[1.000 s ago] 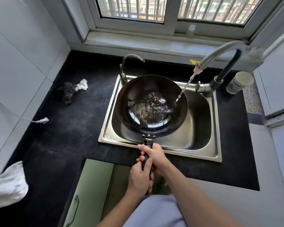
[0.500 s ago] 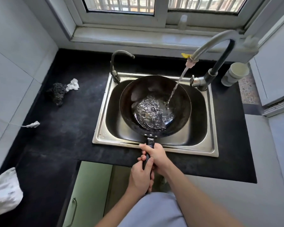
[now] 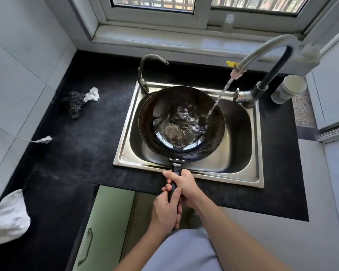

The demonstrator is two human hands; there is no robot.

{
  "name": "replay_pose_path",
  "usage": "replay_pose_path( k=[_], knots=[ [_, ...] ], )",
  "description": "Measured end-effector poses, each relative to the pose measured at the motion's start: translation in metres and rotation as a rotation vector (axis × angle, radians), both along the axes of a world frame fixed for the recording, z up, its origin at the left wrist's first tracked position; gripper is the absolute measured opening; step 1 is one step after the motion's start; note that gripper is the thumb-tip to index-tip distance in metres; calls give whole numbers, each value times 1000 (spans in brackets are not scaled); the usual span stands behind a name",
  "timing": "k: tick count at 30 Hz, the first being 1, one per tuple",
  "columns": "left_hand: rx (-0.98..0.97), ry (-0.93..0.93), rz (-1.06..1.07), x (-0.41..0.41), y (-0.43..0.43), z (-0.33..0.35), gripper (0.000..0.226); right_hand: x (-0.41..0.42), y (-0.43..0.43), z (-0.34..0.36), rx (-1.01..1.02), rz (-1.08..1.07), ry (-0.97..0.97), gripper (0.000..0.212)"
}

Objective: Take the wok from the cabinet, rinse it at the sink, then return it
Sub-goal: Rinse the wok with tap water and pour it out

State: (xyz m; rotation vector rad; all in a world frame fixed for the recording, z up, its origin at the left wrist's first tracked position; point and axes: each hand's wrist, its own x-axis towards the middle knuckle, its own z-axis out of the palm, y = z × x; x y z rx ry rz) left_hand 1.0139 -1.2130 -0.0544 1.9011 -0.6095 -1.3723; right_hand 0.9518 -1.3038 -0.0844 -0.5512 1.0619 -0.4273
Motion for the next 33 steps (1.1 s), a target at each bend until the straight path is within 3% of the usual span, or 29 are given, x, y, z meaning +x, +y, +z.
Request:
replay_pose_path(
  k=[12, 33],
  knots=[
    [0, -53, -126, -7, 3, -5, 47, -17, 10, -6, 16, -103, -7, 27],
    [23, -82, -23, 0, 18, -6, 44, -1, 19, -3, 24, -2, -51, 35]
  ],
)
